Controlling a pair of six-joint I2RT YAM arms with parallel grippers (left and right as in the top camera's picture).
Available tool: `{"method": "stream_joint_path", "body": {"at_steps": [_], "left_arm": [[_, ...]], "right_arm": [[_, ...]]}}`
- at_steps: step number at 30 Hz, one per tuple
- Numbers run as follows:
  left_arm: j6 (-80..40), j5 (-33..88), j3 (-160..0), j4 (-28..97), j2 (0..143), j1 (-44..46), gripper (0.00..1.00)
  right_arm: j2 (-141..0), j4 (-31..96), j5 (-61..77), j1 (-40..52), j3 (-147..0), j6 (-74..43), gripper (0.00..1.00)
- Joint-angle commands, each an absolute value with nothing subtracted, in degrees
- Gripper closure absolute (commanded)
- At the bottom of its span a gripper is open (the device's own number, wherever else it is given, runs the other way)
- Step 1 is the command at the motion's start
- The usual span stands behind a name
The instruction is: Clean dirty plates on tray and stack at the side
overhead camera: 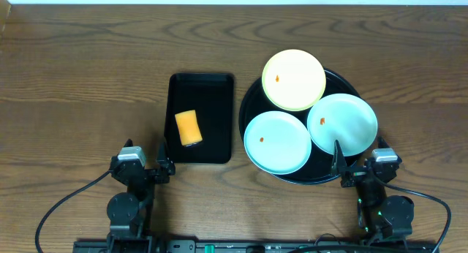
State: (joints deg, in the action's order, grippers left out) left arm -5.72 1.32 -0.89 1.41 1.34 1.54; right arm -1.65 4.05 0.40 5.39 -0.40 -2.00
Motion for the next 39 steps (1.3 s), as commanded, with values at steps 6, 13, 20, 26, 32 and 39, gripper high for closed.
{"method": "stream_joint_path", "body": {"at_steps": [6, 13, 20, 26, 32, 39], "left_arm": [[-4.7, -0.7, -0.2, 4.0, 1.5, 1.4, 0.18], [-4.8, -0.7, -0.2, 4.0, 1.5, 1.4, 0.18], [-5.0, -0.7, -0.2, 4.1, 1.5, 1.4, 0.18], [-5.2, -0.7, -0.8, 4.1, 1.7, 1.4, 0.18], [-8.6, -0.7, -4.5, 5.3, 6.4, 1.4, 0.18], [-10.6, -0.7, -15.3, 11.8, 21.2, 1.4, 0.18]], "right_arm": [[-1.8, 4.3, 0.0, 5.7, -0.3, -1.0, 0.01], [-1.8, 4.3, 0.0, 5.7, -0.3, -1.0, 0.01], [-1.8, 4.3, 0.0, 5.7, -0.3, -1.3, 0.01], [-1.8, 4.3, 0.0, 5.7, -0.3, -3.6, 0.01], [-1.8, 4.4, -0.7, 5.7, -0.6, -8.1, 0.01], [-4.2, 10.9, -2.1, 5.7, -5.3, -13.3, 0.01]]}}
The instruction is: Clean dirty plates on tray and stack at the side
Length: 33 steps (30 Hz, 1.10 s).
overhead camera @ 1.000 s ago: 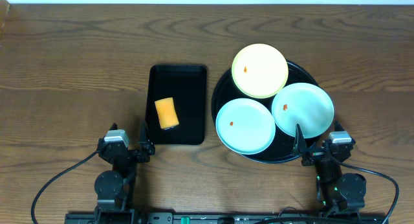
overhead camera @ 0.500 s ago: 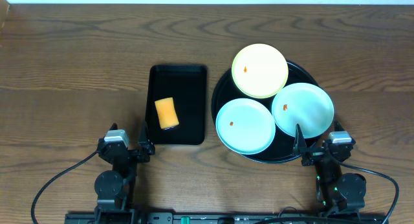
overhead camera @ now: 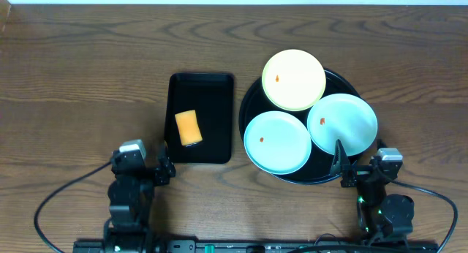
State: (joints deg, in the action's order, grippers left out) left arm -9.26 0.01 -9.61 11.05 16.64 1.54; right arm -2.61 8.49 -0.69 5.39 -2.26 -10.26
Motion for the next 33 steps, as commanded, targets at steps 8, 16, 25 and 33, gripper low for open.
{"method": "stream_joint_path", "body": {"at_steps": [8, 16, 25, 33], "left_arm": [[-10.6, 2.6, -32.9, 21.0, 41.3, 1.4, 0.18], [-10.6, 5.5, -47.2, 35.5, 55.4, 1.4, 0.18], [-11.3, 5.6, -48.0, 38.6, 57.8, 1.4, 0.18], [-11.7, 9.7, -48.0, 36.6, 57.8, 1.4, 0.18]], "right_arm": [[-19.7, 17.3, -1.4, 5.7, -18.1, -15.3, 0.01], [-42.3, 31.5, -1.1, 5.7, -37.3, -19.1, 0.01], [-56.3, 38.2, 3.4, 5.7, -44.3, -14.7, 0.01], [-58.6, 37.7, 12.2, 5.7, -44.3, -14.8, 0.02]]}}
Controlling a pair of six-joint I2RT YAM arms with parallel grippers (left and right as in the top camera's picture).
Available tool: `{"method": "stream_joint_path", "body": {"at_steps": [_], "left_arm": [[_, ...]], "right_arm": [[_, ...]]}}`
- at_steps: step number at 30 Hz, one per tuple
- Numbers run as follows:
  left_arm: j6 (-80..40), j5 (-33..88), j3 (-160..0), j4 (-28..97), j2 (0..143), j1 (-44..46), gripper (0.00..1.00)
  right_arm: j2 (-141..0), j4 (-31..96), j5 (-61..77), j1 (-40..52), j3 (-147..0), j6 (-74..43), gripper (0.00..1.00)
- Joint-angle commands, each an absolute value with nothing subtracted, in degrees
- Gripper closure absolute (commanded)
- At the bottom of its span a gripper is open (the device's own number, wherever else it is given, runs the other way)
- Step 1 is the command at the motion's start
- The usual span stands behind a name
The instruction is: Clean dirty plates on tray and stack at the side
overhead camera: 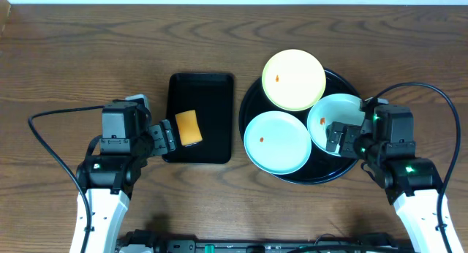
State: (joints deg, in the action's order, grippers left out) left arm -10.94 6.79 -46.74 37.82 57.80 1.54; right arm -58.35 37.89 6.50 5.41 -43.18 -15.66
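Three dirty plates lie on the round black tray (252, 99): a yellow plate (294, 79) at the back, a light blue plate (276, 141) at the front left, and a teal plate (351, 110) on the right. Each of the first two shows a small orange stain. My right gripper (336, 138) hangs over the teal plate's front left part, jaws apart, and hides its stain. An orange sponge (189, 127) lies in the black rectangular tray (208, 92). My left gripper (167, 136) is open at that tray's left edge, just left of the sponge.
The wooden table (88, 55) stretches bare to the left and back. Both arms' cables loop out near the front corners. The rectangular tray and the round tray sit close together with a narrow gap between them.
Both arms have risen from their rest at the front edge. The left gripper is now beside the sponge, and the right one is over the teal plate. Plates and sponge have not moved.
Both arms sat folded at the front edge, fingers pointing toward the trays. A moment later they had barely shifted. Now both reach forward, left gripper at the sponge tray, right gripper over the teal plate. Sponge and plates lie where they were.
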Motion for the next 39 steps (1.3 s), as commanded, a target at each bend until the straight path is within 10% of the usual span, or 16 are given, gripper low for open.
{"method": "stream_joint_path", "body": {"at_steps": [1, 18, 39], "left_arm": [[-11.7, 11.3, -48.0, 35.2, 57.9, 1.4, 0.18], [-11.7, 9.0, -48.0, 24.6, 73.3, 9.3, 0.20], [-13.5, 9.0, -47.8, 23.0, 89.8, 9.3, 0.48]], "right_arm": [[-58.9, 37.7, 13.7, 5.7, -44.3, -14.8, 0.04], [-70.4, 36.4, 22.6, 5.7, -43.2, -20.4, 0.18], [-70.5, 35.6, 22.6, 5.7, -43.2, -20.4, 0.18]]}}
